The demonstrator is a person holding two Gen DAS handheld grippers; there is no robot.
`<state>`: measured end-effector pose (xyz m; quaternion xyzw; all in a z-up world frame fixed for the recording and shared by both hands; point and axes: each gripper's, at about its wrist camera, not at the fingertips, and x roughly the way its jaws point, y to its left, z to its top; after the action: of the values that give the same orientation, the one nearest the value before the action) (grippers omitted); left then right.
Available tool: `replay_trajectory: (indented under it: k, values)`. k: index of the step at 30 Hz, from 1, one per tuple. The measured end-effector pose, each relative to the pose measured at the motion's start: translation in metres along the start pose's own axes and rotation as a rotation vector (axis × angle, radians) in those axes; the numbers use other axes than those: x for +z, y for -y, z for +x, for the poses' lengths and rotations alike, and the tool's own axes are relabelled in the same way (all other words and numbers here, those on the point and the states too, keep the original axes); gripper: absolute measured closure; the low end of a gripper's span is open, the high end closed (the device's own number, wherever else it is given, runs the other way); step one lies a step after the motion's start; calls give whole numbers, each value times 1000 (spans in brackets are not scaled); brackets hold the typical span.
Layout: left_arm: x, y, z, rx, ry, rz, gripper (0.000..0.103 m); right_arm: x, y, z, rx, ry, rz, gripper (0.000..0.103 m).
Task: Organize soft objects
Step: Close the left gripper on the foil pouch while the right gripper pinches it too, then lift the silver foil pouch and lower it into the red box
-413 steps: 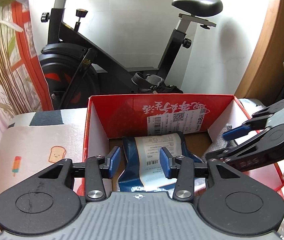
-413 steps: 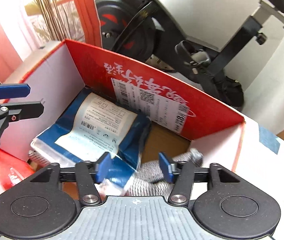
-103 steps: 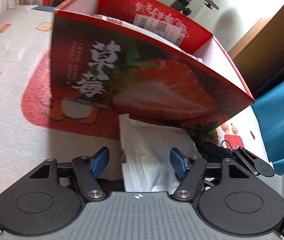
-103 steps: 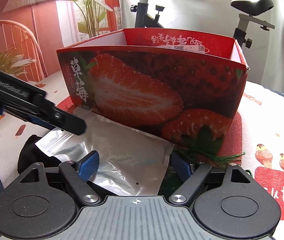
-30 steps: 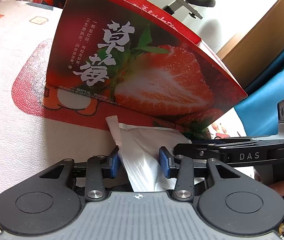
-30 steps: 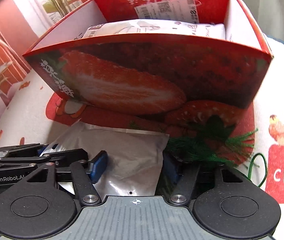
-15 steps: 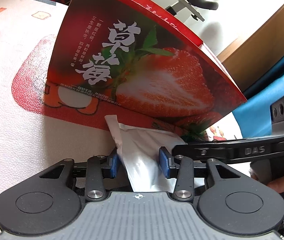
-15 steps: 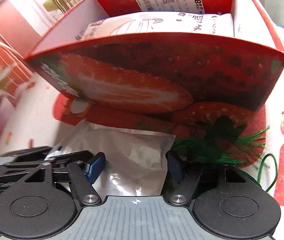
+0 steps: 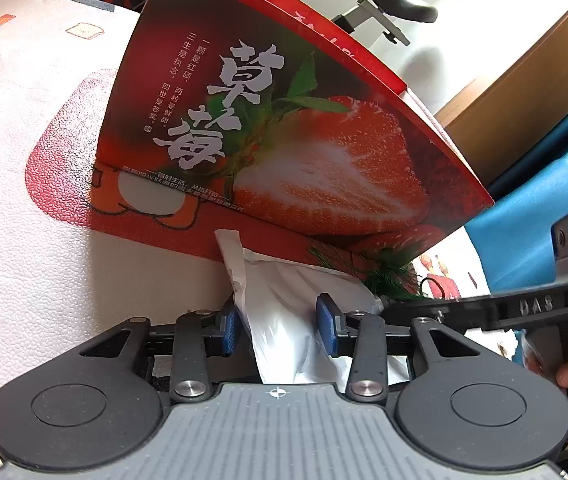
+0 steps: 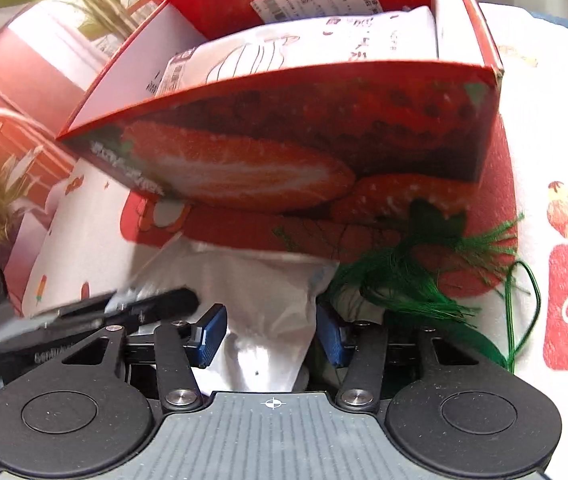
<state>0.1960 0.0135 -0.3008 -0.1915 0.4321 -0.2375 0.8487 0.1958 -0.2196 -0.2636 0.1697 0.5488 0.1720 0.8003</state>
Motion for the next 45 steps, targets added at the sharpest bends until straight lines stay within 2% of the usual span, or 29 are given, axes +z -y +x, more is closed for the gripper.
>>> replay_trajectory:
  k: [5, 8, 12, 14, 19, 22, 30, 37, 41, 45]
  values:
    - [-1, 0, 0, 0, 2, -1, 61, -8, 4, -1, 19, -45, -6, 60]
    - [-1, 0, -1, 0, 3, 0, 62, -6, 11, 3, 78, -15, 50, 60]
    - [0, -2, -1, -7, -3, 0, 63, -1, 15, 10, 102, 28, 109, 62]
    - [0, -2, -2, -10, -3, -5, 64, -1, 16, 13, 98, 36, 127, 72]
    - [2, -1, -8, -14, 15, 2, 65, -6, -4, 3, 26, 103, 32, 81]
    - [6, 5, -19, -19, 47, 23, 65, -7, -16, -10, 17, 148, -18, 82]
    - [27, 26, -63, -40, 186, 102, 65, -5, -46, -56, 37, 284, -150, 82]
    - [47, 46, -92, -41, 281, 174, 64, 10, -74, -87, 54, 393, -232, 82]
    - [63, 57, -98, -48, 305, 203, 65, 20, -82, -102, 58, 442, -267, 82]
    - [88, 60, -91, -44, 291, 218, 64, 38, -83, -105, 38, 470, -283, 82]
